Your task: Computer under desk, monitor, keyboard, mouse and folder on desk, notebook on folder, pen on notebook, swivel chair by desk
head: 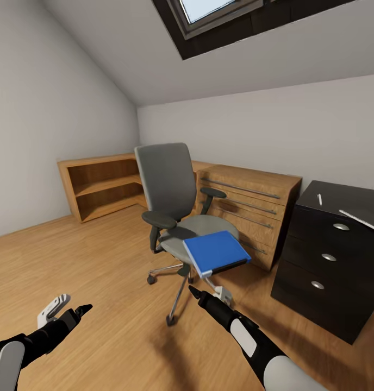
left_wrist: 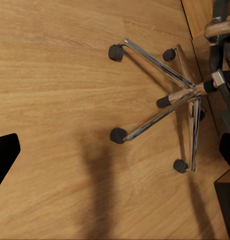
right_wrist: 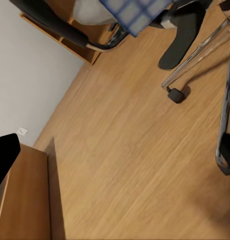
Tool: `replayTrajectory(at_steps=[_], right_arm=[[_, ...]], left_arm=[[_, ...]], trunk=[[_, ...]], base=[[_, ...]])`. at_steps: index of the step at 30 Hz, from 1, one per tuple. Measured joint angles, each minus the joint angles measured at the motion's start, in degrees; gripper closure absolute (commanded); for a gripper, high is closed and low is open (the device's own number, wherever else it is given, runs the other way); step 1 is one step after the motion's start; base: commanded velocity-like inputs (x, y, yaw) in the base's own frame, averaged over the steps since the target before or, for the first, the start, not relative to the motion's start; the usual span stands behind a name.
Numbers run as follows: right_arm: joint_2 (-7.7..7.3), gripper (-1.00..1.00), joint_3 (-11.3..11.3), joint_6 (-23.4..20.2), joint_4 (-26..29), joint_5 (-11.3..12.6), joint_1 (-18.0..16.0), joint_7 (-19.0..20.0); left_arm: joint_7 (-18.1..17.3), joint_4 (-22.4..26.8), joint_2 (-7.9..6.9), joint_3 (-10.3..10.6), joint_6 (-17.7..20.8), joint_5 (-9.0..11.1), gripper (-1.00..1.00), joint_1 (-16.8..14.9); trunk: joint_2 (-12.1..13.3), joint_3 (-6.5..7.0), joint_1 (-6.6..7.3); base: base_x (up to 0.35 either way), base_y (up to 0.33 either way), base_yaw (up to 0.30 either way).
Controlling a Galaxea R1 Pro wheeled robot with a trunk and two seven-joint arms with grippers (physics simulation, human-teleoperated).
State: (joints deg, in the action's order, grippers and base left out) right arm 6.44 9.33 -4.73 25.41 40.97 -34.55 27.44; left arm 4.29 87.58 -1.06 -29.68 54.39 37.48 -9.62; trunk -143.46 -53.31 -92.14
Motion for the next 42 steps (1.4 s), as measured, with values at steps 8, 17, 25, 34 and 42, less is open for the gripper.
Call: replayTrajectory(at_steps=[8,17,25,34,42], right_arm=[[0.00,-1.00,0.0,0.0,0.0,0.0,0.0,0.0],[-1.37,-1.00,-0.3,0.4,0.0,0.6,0.0,-0.3],[-4.03,-1.00,-1.4,1.4,0.1,5.2,0.0,-0.4],[-4.23,-1.00,-4.2,1.4,0.1,5.4,0.0,-0.5],[-4.22,-1.00,-4.4,1.2,0.2,5.4,-0.1,-0.4]], left_arm=[[0.1,0.0,0.00,0.0,0.0,0.0,-1.00,0.0],[0.0,-0.1,0.00,0.0,0.0,0.1,-1.00,0.0],[-0.1,-0.1,0.00,0.0,0.0,0.2,-1.00,0.0],[-0.1,-0.2,0.09,0.0,0.0,0.2,-1.00,0.1],[-0.1,-0.2,0.07,0.0,0.0,0.1,-1.00,0.0]], trunk=[[0.1,1.77,0.21],[0.2,2.45,0.28],[0.2,2.45,0.28],[0.2,2.45,0.28],[0.2,3.33,0.39]], base=[[0.000,0.000,0.000],[0.000,0.000,0.000],[0.000,0.000,0.000],[0.000,0.000,0.000],[0.000,0.000,0.000]])
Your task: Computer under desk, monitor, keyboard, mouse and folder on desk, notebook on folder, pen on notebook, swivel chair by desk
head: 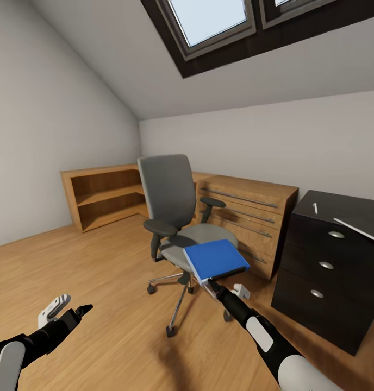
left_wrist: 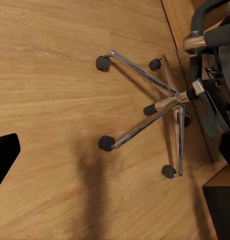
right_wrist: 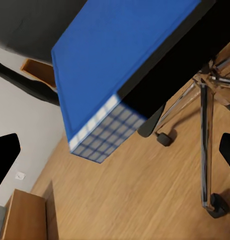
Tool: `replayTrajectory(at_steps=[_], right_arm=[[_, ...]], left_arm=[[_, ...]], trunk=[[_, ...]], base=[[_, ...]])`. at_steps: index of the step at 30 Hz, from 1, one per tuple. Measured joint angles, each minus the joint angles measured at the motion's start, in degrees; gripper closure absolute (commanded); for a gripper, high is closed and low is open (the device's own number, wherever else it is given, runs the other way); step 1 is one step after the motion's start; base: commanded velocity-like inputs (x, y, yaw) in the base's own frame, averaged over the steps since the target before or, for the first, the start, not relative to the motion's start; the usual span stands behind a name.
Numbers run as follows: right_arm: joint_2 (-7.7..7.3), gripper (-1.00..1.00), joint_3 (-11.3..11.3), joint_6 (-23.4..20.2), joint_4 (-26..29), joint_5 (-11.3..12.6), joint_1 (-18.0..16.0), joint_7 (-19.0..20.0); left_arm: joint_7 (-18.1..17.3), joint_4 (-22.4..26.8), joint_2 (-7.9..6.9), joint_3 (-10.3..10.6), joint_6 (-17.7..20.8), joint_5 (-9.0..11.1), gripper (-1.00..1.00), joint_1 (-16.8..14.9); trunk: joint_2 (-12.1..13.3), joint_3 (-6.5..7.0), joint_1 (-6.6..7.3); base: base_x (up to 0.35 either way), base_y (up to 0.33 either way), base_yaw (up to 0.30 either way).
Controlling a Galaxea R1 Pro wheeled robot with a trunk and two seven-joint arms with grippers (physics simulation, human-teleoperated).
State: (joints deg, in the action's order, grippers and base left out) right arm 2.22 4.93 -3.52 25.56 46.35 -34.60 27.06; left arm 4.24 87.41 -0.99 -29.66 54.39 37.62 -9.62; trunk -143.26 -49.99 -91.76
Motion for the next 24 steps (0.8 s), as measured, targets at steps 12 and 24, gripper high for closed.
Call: replayTrajectory(at_steps=[12,24], right_arm=[[0.34,-1.00,-1.3,-0.3,0.0,6.5,0.0,-0.2],[0.44,-1.00,-1.6,-0.5,-2.2,15.2,0.0,-0.1]], left_arm=[[0.0,0.0,0.00,0.0,0.0,0.0,-1.00,0.0],[-0.1,0.0,0.02,0.0,0.0,0.0,-1.00,0.0]], trunk=[[0.0,0.45,0.05],[0.0,0.45,0.05]], base=[[0.000,0.000,0.000],[0.000,0.000,0.000]])
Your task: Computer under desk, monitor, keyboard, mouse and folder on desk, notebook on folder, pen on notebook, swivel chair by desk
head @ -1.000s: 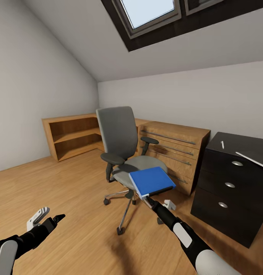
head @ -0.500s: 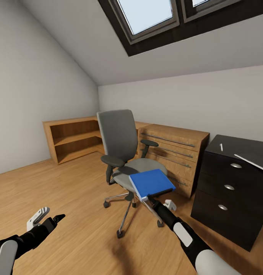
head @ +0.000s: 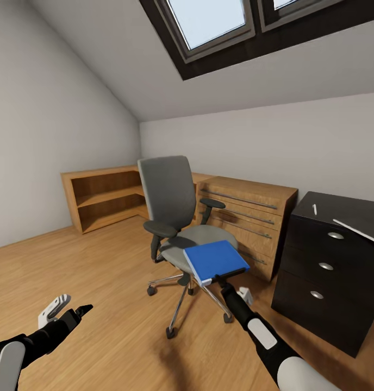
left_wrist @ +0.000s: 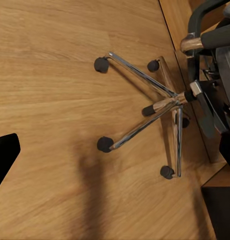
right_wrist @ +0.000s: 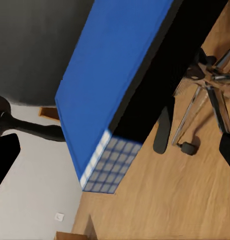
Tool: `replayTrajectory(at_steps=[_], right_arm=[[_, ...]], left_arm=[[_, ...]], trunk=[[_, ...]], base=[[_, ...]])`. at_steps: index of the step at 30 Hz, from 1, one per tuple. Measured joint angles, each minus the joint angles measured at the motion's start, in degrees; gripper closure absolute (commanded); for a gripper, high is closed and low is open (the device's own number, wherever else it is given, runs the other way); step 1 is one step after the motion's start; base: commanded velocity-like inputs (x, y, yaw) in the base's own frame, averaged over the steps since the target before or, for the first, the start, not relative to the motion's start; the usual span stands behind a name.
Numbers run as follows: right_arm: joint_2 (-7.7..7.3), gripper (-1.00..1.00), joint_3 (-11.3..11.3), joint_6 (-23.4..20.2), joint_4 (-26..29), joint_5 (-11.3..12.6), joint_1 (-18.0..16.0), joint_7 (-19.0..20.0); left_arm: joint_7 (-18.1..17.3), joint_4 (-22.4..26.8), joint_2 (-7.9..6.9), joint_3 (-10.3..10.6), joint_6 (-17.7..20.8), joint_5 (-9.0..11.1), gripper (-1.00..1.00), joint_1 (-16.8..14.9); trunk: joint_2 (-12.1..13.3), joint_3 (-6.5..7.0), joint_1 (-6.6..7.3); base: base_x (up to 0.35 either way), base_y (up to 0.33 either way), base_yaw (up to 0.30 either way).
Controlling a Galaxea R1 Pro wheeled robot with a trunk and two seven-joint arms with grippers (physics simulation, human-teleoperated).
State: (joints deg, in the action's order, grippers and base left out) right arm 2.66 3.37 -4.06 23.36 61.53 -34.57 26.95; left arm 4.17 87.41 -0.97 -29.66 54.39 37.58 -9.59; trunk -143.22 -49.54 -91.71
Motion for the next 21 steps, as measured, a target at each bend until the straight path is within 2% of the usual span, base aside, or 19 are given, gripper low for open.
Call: replayTrajectory(at_steps=[1,4,11,21], right_arm=[[-0.02,-1.00,0.0,0.0,-0.2,1.4,0.0,0.0],[-0.06,-1.00,0.0,0.0,-0.3,3.0,0.0,0.0],[-0.08,-1.00,0.0,0.0,-0.3,3.7,0.0,0.0],[-0.03,-1.00,0.2,0.1,-0.4,3.8,0.0,0.1]], left_arm=[[-0.1,0.0,0.00,0.0,0.0,0.0,-1.00,0.0],[-0.1,0.1,0.00,0.1,0.2,0.1,-1.00,0.0],[0.0,0.2,0.00,0.2,0.3,0.2,-1.00,0.0],[0.0,0.2,0.00,0.7,0.2,0.2,-1.00,0.0]], trunk=[[0.0,0.00,0.00],[0.0,0.00,0.00],[0.0,0.00,0.00],[-0.1,-2.00,-0.23]], base=[[0.000,0.000,0.000],[0.000,0.000,0.000],[0.000,0.000,0.000],[0.000,0.000,0.000]])
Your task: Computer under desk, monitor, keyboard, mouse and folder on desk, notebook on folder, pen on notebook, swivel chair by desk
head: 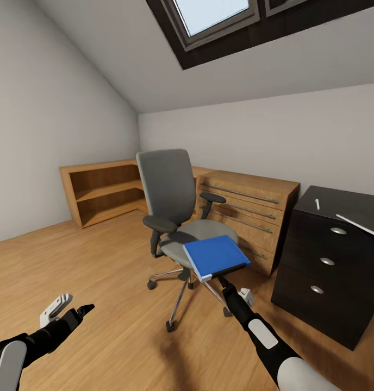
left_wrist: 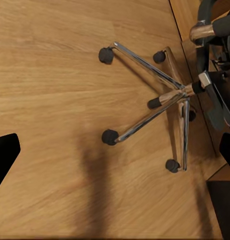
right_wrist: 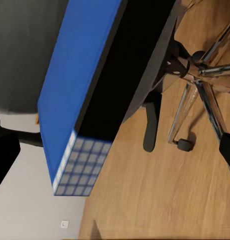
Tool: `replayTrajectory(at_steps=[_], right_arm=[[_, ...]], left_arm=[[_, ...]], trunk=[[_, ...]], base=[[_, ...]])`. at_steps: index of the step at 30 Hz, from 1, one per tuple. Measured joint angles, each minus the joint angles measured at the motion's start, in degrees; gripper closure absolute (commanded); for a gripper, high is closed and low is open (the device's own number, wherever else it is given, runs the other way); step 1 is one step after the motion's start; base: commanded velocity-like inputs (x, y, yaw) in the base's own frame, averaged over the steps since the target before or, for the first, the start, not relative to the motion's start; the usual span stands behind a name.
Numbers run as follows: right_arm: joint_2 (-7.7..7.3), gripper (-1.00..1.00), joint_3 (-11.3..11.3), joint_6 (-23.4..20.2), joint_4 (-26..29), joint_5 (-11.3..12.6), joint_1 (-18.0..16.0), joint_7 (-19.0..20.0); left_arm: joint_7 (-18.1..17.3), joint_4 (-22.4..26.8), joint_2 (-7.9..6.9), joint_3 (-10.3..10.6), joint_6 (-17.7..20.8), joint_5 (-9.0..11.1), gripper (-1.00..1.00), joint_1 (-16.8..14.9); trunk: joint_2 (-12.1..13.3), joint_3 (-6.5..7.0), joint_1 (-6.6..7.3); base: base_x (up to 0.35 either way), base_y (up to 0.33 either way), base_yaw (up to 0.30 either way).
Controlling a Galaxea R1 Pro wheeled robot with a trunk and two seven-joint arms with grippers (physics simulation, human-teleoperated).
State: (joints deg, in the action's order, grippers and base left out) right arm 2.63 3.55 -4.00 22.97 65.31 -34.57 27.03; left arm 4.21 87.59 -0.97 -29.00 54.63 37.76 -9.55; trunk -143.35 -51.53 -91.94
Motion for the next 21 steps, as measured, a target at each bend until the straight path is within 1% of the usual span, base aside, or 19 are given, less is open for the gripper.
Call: replayTrajectory(at_steps=[9,14,21], right_arm=[[0.05,-1.00,0.1,0.1,0.0,-0.1,0.0,-0.1],[0.11,-1.00,0.1,0.1,-0.1,-0.1,0.0,-0.2],[0.13,-1.00,0.2,0.0,-0.1,-0.1,0.0,-0.2]], left_arm=[[-0.1,-0.1,-0.01,0.1,-0.2,-0.2,-1.00,0.0],[0.0,-0.1,-0.03,0.2,-0.2,-0.2,-1.00,0.0],[0.0,-0.1,-0.08,0.1,-0.2,-0.2,-1.00,0.0]], trunk=[[0.0,0.00,0.00],[0.0,0.00,0.02],[0.0,0.00,0.01]], base=[[0.014,0.000,0.000],[0.185,0.000,0.000],[0.069,0.000,0.000]])
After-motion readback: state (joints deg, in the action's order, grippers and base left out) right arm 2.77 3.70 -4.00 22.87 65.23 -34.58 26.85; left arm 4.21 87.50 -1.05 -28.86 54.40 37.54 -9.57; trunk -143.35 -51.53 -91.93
